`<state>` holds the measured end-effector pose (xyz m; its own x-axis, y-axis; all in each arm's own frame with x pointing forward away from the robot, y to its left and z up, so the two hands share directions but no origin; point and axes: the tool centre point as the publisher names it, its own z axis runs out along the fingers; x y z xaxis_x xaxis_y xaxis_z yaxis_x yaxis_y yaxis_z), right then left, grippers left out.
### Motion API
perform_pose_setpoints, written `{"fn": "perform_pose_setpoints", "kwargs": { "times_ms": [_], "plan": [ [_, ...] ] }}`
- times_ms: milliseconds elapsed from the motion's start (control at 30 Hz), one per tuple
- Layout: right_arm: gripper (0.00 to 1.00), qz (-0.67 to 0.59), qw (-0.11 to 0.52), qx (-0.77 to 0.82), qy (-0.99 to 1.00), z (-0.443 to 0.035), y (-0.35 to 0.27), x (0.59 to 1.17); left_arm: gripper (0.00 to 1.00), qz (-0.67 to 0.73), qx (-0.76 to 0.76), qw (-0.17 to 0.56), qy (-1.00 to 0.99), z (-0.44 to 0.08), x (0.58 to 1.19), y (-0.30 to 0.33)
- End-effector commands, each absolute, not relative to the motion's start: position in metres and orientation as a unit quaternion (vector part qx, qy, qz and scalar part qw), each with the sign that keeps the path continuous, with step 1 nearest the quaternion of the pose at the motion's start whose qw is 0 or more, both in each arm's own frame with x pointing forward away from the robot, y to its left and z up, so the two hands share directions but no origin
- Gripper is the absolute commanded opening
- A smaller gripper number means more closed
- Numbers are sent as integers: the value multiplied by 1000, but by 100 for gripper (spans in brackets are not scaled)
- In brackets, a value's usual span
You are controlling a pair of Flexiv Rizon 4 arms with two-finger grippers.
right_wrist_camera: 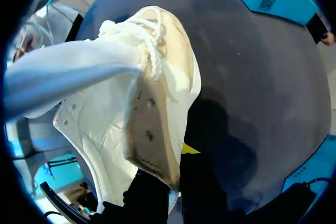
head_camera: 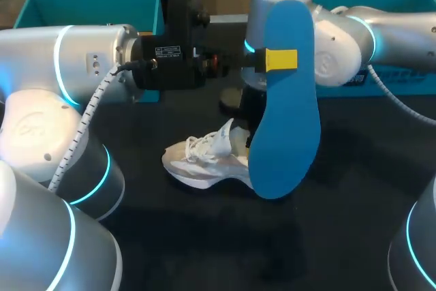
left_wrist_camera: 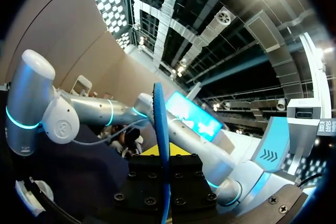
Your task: Take the shoe out of the shoebox, open the shoe tongue, remove and reinsert the insole, then place the shoe into the shoebox
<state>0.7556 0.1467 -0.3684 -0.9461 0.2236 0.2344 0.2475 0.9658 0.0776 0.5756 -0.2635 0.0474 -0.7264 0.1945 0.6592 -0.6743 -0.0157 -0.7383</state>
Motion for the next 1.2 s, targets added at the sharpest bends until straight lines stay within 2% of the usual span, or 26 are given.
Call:
{"fn": "perform_pose_setpoints", "kwargs": {
  "times_ms": [33,333,467,1000,1200],
  "plan": [
    [0,-102,168,-215,-957,-357,140,755,0,689,196,314,-623,48,569,-264],
    [0,-102,200,-328,-918,-340,148,748,0,689,196,314,-623,48,569,-264],
    [0,-143,209,-393,-884,-340,146,739,0,689,196,314,-623,48,569,-264],
    [0,-155,204,-388,-885,-339,147,738,0,689,196,314,-623,48,569,-264],
    [0,-178,152,-519,-822,-344,140,745,0,689,196,314,-623,48,569,-264]
  ]
}}
